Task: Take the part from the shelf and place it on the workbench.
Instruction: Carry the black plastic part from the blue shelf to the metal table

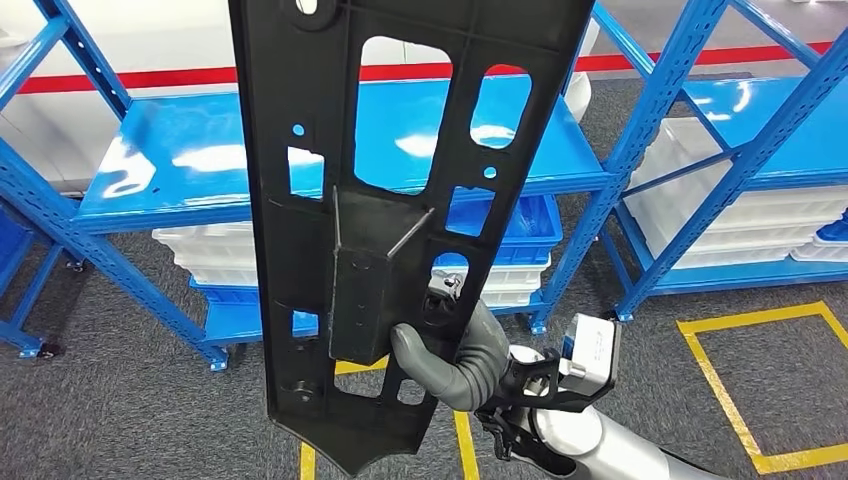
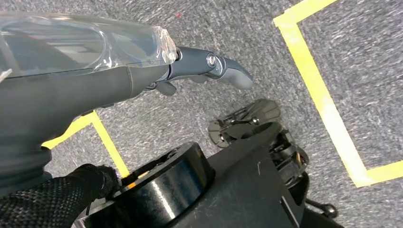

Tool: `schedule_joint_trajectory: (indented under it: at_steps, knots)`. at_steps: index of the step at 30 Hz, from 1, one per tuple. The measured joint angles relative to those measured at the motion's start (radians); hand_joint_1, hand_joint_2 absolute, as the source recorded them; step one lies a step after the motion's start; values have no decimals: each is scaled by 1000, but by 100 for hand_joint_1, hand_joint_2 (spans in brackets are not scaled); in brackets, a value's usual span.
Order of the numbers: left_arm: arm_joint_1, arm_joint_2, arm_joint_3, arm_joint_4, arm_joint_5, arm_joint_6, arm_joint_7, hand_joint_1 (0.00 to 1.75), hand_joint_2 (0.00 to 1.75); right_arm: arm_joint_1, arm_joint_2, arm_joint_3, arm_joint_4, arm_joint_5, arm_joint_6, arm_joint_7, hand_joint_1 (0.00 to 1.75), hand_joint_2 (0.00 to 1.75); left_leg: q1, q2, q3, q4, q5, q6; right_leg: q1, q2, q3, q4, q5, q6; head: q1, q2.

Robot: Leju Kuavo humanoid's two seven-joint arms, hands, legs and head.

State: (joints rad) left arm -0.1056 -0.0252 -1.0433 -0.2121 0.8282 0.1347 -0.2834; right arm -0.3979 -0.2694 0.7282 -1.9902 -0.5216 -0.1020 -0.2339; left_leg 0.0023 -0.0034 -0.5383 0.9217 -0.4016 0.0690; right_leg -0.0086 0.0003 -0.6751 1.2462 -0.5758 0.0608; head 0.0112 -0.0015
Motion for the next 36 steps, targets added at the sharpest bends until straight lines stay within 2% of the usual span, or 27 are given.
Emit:
schedule_joint_trajectory:
  at_steps: [1,3,4,5,8,9,11,13,14,15,16,18,19,20,21,23,24,25,26,28,29,30,31,32,34,35,36]
  knots:
    - [0,0,0,0,0,0,0,0,175,0,0,0,0,0,0,0,175,175,0,-1,-6,2,5,-2,-1,0,35,-42,22,0,0,0]
    - [-2,0,0,0,1,0,-1,0,175,0,-1,-2,-1,-1,0,0,175,175,-1,-2,-17,10,10,-7,-2,0,143,-202,69,-1,0,0]
    - [-2,0,0,0,1,0,-1,0,175,-1,-1,-3,-2,-1,0,0,175,175,-2,-3,-21,14,13,-12,-2,2,183,-265,83,-6,0,0]
    - [-3,0,0,0,1,0,-1,0,175,-1,-1,-4,-2,-1,-1,0,175,175,-4,-4,-25,18,16,-16,-1,3,205,-303,87,-11,0,0]
    - [-4,0,0,0,2,0,-1,0,175,0,-2,-6,-3,-1,-3,-1,175,175,-3,-4,-36,26,23,-35,1,4,196,-311,96,-31,-1,0]
    - [-4,0,0,0,3,0,-1,0,175,0,-2,-6,-4,-1,-3,-1,175,175,-2,-4,-45,40,10,-41,0,3,190,-311,102,-39,-2,0]
    - [-5,1,0,0,4,1,-1,0,175,0,-2,-6,-5,-1,-3,-1,175,175,3,-4,-81,128,-59,-52,-3,0,175,-313,116,-51,-3,0]
    - [-7,1,0,0,4,1,-2,0,175,1,-2,-6,-5,-2,-3,-1,175,175,6,-3,-129,269,-140,-60,-2,-1,157,-312,129,-55,-3,0]
    - [-8,1,0,0,5,1,-2,0,175,1,-2,-6,-5,-2,-3,0,175,175,6,-3,-140,318,-159,-61,-1,-1,148,-312,136,-56,-3,0]
    - [-9,1,0,0,5,1,-3,0,175,1,-2,-6,-5,-2,-3,0,175,175,6,-3,-133,332,-158,-61,0,-2,140,-312,142,-55,-3,0]
    - [-9,1,0,0,5,1,-3,0,175,1,-2,-6,-5,-2,-3,0,175,175,6,-3,-107,306,-140,-58,1,-1,133,-312,148,-54,-3,0]
    - [-7,1,0,0,5,1,-2,0,175,1,-2,-6,-6,-2,-3,0,175,175,3,-4,-11,160,-89,-46,3,0,122,-312,158,-51,-3,0]
    - [-5,1,0,0,4,1,-1,0,175,1,-2,-6,-6,-2,-3,-1,175,175,1,-4,35,83,-73,-39,5,1,118,-311,163,-48,-3,0]
    - [-3,2,0,0,4,1,-1,0,175,1,-2,-7,-7,-1,-4,-1,175,175,-2,-4,64,30,-65,-33,7,1,115,-311,168,-44,-2,0]
    - [0,2,0,0,4,1,0,0,175,1,-2,-7,-8,-1,-4,-1,175,175,-5,-4,75,4,-64,-30,7,1,112,-312,173,-38,-2,0]
    - [3,2,0,0,4,1,-1,0,175,1,-2,-7,-9,-1,-5,-1,175,175,-5,-4,69,-4,-55,-21,7,0,106,-312,181,-26,-2,0]
    - [2,2,0,0,4,1,-1,0,175,1,-3,-8,-10,-1,-6,-1,175,175,-3,-4,65,-7,-48,-16,7,0,101,-305,174,-21,-1,0]
    - [2,1,0,0,4,1,-1,0,175,0,-3,-9,-10,-1,-6,-1,175,175,0,-3,60,-10,-40,-8,6,1,90,-283,153,-17,-1,0]
    - [2,1,0,0,4,1,-1,0,175,1,-3,-10,-10,-1,-6,-1,175,175,3,-2,54,-13,-32,-3,6,1,72,-239,117,-14,0,0]
    - [1,1,0,0,4,1,-1,0,175,2,-4,-11,-11,-1,-7,-1,175,175,1,0,37,-13,-20,4,3,1,25,-104,28,-9,1,0]
    - [1,0,0,0,5,1,-1,0,175,3,-4,-11,-10,-1,-7,-1,175,175,0,0,29,-12,-14,4,2,1,8,-44,3,-7,1,0]
    - [1,0,0,0,5,1,-1,0,175,4,-5,-11,-10,-1,-7,-1,175,175,0,0,20,-11,-7,4,1,1,4,-10,-3,-5,1,0]
    - [1,0,0,0,5,1,-1,0,175,4,-5,-11,-11,-1,-7,-1,175,175,0,0,12,-10,-2,2,1,1,19,-15,12,-5,1,0]
    - [1,0,0,0,5,1,-1,0,175,4,-5,-11,-11,-1,-7,-1,175,175,0,-1,5,-7,2,1,1,1,53,-58,40,-5,1,0]
    - [0,0,0,0,6,1,-1,0,175,4,-6,-12,-11,-1,-9,-1,175,175,-2,-2,-5,0,7,-5,1,2,153,-208,88,-8,1,0]
    - [0,0,0,0,6,1,-1,0,175,4,-6,-13,-11,-1,-10,-1,175,175,-4,-2,-10,4,10,-9,3,3,191,-270,97,-10,0,0]
    - [-1,0,0,0,6,1,-1,0,175,4,-6,-14,-12,0,-11,-1,175,175,-5,-2,-14,8,13,-14,4,4,211,-310,98,-13,0,0]
